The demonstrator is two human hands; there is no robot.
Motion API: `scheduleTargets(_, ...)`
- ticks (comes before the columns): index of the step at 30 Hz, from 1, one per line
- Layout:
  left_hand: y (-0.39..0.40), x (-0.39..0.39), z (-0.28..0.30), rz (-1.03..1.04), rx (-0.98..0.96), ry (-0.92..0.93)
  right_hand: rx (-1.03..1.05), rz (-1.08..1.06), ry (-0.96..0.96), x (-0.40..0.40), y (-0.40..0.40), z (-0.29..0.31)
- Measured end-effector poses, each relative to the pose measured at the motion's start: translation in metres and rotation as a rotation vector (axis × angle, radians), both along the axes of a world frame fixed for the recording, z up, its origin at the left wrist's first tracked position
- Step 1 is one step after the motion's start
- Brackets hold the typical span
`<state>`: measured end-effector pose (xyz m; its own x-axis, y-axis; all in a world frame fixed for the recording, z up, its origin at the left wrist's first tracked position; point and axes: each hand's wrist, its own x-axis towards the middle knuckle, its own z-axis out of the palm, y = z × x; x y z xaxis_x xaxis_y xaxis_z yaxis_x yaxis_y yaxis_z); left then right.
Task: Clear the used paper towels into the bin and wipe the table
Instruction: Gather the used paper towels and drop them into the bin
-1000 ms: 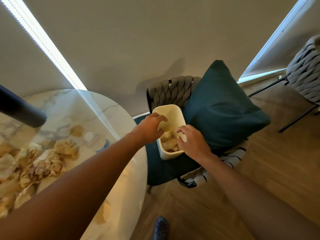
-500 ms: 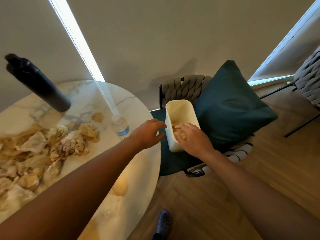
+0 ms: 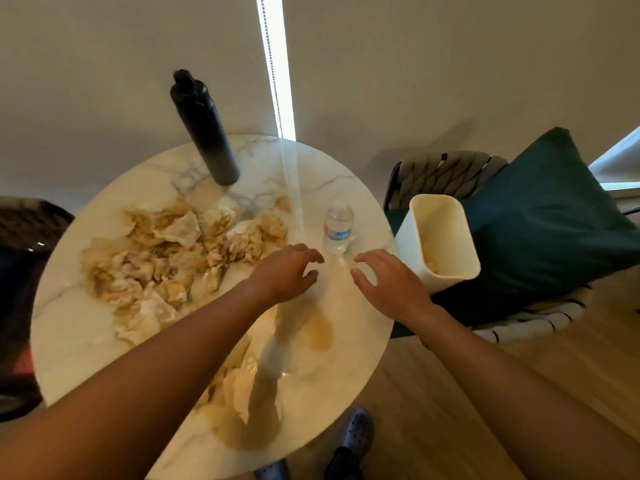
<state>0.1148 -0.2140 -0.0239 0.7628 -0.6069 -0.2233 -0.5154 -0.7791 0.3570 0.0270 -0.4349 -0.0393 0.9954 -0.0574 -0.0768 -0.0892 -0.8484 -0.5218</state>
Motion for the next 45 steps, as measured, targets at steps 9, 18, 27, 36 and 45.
scheduleTargets(9,0.092,0.015,-0.008,0.136,0.000,-0.048,0.038,0.170,0.031,0.035,0.077,-0.003)
scheduleTargets(18,0.114,0.049,-0.018,0.250,0.027,-0.082,0.009,0.244,0.047,0.091,0.117,-0.013)
scheduleTargets(27,0.102,0.092,-0.028,0.273,0.089,-0.099,-0.015,0.245,0.047,0.155,0.137,-0.040)
scheduleTargets(36,0.097,0.113,-0.048,0.281,0.115,-0.105,-0.046,0.235,-0.013,0.187,0.147,-0.063)
scheduleTargets(45,0.106,0.117,-0.055,0.263,0.022,-0.144,0.042,0.196,-0.075,0.185,0.140,-0.059)
